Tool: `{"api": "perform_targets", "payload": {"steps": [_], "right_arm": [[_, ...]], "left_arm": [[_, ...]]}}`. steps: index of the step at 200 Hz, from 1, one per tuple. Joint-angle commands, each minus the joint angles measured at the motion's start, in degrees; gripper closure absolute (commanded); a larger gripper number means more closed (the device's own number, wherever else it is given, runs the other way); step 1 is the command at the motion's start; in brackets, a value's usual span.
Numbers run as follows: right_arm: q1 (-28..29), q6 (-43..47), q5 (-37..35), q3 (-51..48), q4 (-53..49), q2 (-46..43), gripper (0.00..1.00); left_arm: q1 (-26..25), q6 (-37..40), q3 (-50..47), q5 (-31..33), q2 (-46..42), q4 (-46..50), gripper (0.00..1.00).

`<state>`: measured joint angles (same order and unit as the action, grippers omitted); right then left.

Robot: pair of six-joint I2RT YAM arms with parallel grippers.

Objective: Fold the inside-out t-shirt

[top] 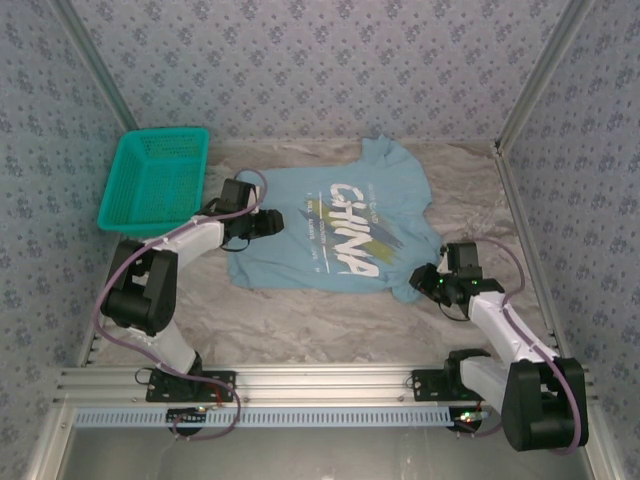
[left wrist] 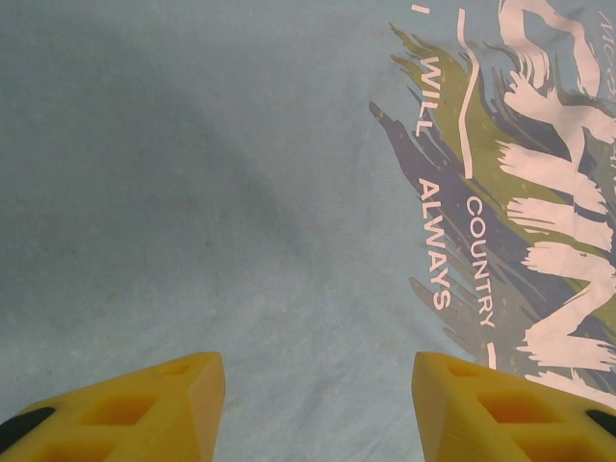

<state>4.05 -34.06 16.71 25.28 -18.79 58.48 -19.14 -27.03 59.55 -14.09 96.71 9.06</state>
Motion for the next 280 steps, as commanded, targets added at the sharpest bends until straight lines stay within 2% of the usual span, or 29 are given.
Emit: {"api": "perform_targets", "payload": {"steps": [1, 18, 30, 52, 85, 111, 150, 184, 211, 232, 259, 280], "right_arm": [[0.3, -0.42, -6.0, 1.59, -6.54, 0.08, 0.75], [0.82, 1.03, -7.36, 1.92, -7.65, 0.1, 0.8], [1.35, 1.58, -5.35, 1.8, -5.82, -0.42, 0.89], [6.18, 1.86, -5.66, 3.39, -4.2, -2.88, 0.94], [14.09, 2.38, -8.32, 6.58, -3.73, -2.55, 0.93], [19.49, 2.42, -8.26, 9.08, -1.64, 2.15, 0.91], [23.48, 6.94, -8.26, 15.85, -6.24, 9.37, 0.79], [24.44, 13.28, -3.4, 19.96, -10.49, 10.55, 0.67], [24.25, 15.2, -8.68, 23.49, -20.51, 8.9, 0.62], [19.48, 12.01, -13.95, 23.08, -24.55, 5.98, 0.59], [9.78, 10.27, -6.84, 20.1, -23.43, 6.25, 0.58], [9.38, 10.83, -3.6, 18.5, -19.55, 6.91, 0.57]], "left_arm": [[-0.11, 1.09, 0.67, 0.22, -1.33, 1.04, 0.46], [-0.12, 1.1, 0.49, 0.25, -1.21, 0.79, 0.46], [-0.11, 1.16, 0.52, 0.12, -1.0, 0.77, 0.46], [-0.11, 1.41, 0.81, 0.25, -0.95, 1.22, 0.46], [-0.11, 1.71, 0.83, 0.65, -0.91, 1.49, 0.46], [-0.11, 1.71, 0.83, 0.77, -0.9, 1.66, 0.46], [-0.12, 1.89, 1.25, 0.73, -0.9, 2.09, 0.46], [-0.11, 2.04, 1.25, 0.79, -0.74, 2.1, 0.46], [-0.11, 2.32, 1.79, 0.72, -0.97, 2.84, 0.46], [-0.11, 2.42, 1.88, 0.84, -1.02, 2.71, 0.46], [-0.11, 2.53, 2.24, 0.46, -0.72, 2.93, 0.46], [-0.11, 2.59, 1.89, 0.77, -1.37, 3.15, 0.46]]}}
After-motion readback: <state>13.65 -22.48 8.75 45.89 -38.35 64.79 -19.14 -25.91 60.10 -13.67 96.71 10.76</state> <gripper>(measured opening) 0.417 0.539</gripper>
